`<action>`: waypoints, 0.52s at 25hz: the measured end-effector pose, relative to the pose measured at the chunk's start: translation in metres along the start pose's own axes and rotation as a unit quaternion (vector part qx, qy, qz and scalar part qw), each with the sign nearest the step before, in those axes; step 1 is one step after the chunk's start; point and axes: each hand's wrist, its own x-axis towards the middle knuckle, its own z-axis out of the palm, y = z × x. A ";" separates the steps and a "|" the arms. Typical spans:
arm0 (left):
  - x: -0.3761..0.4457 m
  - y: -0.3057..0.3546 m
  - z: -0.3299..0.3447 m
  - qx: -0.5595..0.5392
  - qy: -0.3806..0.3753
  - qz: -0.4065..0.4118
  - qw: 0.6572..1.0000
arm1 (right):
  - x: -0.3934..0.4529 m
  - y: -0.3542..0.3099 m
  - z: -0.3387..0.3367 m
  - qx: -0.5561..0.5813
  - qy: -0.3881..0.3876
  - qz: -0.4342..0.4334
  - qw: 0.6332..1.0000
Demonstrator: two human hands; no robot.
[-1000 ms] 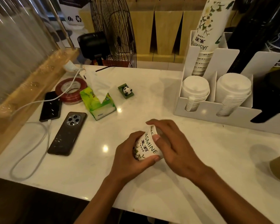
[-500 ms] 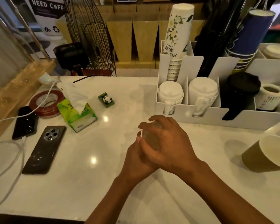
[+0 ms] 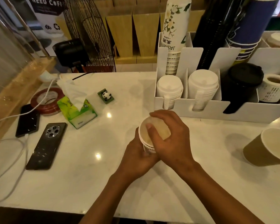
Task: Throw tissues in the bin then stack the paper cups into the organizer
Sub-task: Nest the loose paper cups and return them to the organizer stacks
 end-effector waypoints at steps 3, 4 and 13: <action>-0.003 0.010 -0.025 -0.061 -0.049 0.023 0.997 | -0.005 -0.002 -0.001 0.002 -0.021 0.042 0.999; -0.004 0.017 -0.031 -0.073 -0.033 0.040 0.996 | -0.004 -0.003 -0.002 -0.003 -0.038 0.051 0.998; 0.008 0.036 0.009 0.045 0.186 0.129 0.973 | -0.005 0.001 0.001 0.049 -0.036 0.052 0.997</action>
